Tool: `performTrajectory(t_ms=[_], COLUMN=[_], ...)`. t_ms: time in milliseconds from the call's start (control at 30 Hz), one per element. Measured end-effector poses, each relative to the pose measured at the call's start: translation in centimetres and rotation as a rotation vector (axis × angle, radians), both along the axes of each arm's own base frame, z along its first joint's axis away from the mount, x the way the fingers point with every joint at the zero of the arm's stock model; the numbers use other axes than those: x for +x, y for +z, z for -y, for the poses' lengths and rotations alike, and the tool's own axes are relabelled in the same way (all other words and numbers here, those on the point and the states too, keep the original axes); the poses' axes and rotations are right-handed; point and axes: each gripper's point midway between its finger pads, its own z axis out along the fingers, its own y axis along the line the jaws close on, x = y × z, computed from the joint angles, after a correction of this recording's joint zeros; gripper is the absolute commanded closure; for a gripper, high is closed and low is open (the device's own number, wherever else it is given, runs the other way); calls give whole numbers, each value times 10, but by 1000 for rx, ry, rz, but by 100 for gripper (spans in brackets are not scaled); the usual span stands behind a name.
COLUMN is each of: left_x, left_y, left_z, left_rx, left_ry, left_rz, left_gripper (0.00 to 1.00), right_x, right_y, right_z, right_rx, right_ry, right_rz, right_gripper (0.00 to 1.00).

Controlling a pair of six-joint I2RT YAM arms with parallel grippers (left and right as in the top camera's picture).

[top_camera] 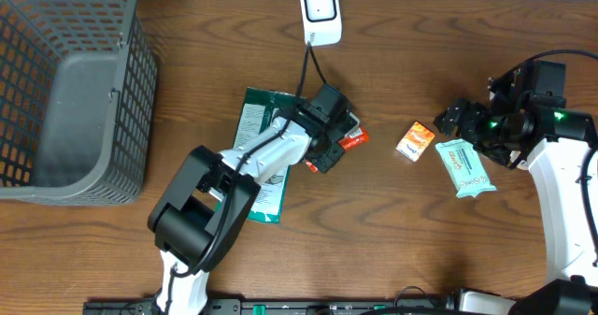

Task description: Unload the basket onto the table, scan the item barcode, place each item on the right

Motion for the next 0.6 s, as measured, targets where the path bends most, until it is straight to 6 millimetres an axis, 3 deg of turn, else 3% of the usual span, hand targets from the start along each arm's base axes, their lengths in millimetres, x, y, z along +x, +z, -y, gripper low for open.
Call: performTrajectory(t_ms=[267, 367, 433, 600], left_x=[0, 2, 7, 16], left_y=[4, 16, 37, 113], left_z=[-8, -18, -20, -19], left_rx=[144, 168, 149, 35], left_ry=[112, 144, 165, 205], left_rz=[109, 159, 207, 355], left_gripper=[93, 93, 93, 93], right_x=[1, 1, 2, 5], right_y=[1, 4, 7, 14], right_z=[-3, -12, -18, -32], right_rx=[17, 57, 87, 162], right_ry=[11, 53, 76, 117], right_rz=[7, 23, 32, 67], right_gripper=[1, 1, 1, 1])
